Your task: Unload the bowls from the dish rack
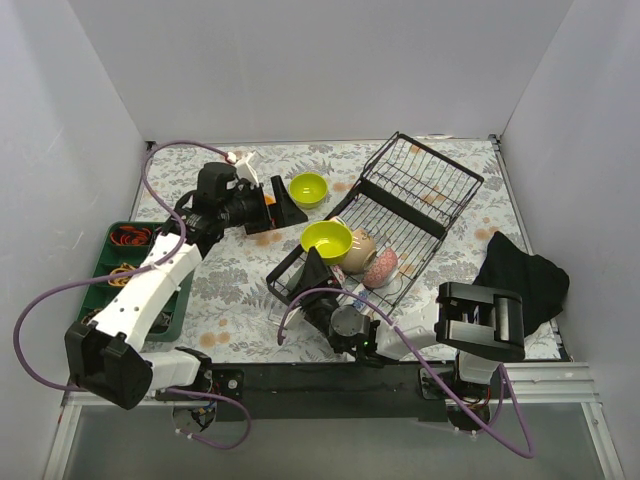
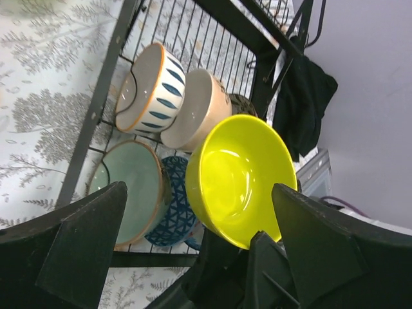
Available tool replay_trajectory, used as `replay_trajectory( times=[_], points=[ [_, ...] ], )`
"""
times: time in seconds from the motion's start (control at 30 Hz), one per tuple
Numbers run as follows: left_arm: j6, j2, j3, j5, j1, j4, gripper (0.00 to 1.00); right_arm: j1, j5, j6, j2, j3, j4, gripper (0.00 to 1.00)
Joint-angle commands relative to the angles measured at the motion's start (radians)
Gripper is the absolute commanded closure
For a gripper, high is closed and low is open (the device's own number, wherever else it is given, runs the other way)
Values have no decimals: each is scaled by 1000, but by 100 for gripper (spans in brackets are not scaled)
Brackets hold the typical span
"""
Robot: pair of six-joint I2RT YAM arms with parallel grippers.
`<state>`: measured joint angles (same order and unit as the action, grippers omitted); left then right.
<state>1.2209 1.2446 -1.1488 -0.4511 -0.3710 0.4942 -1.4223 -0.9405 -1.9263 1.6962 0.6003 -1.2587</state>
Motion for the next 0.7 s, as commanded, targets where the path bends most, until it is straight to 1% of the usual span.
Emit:
replay_trajectory(
  times=[0.0, 0.1, 0.23, 0.27, 0.33, 0.37, 0.47, 0.5, 0.57, 0.6, 0.63, 0.67],
  points=[
    [-9, 45, -35, -14, -48, 79, 6, -9, 2, -28, -3, 38, -466, 85],
    [-14, 67, -34, 6, -91, 93, 11, -9, 2, -31, 0, 39, -466, 85],
    [-15, 93, -34, 35, -131, 101, 23, -10, 6, -34, 8, 42, -466, 85],
    [-14, 96, -34, 49, -137, 103, 31, -10, 6, -34, 11, 41, -466, 85],
    [-12, 105, -42, 64, -152, 103, 39, -12, 5, -37, 16, 41, -466, 85],
    [-12, 105, -42, 72, -158, 103, 49, -12, 5, -36, 17, 39, -466, 85],
    [-11, 107, -55, 114, -177, 103, 70, -12, 3, -31, 20, 35, -467, 83],
    [-12, 104, -58, 135, -178, 103, 85, -12, 2, -31, 20, 35, -467, 82],
    [-14, 99, -66, 153, -180, 104, 98, -12, -3, -28, 20, 30, -467, 77],
    [-14, 99, -69, 163, -178, 103, 100, -12, -6, -25, 19, 29, -467, 73],
    [-17, 96, -72, 179, -178, 103, 100, -13, -9, -20, 19, 27, -467, 61],
    [-17, 95, -80, 190, -180, 101, 100, -13, -17, -19, 16, 26, -467, 55]
  ],
)
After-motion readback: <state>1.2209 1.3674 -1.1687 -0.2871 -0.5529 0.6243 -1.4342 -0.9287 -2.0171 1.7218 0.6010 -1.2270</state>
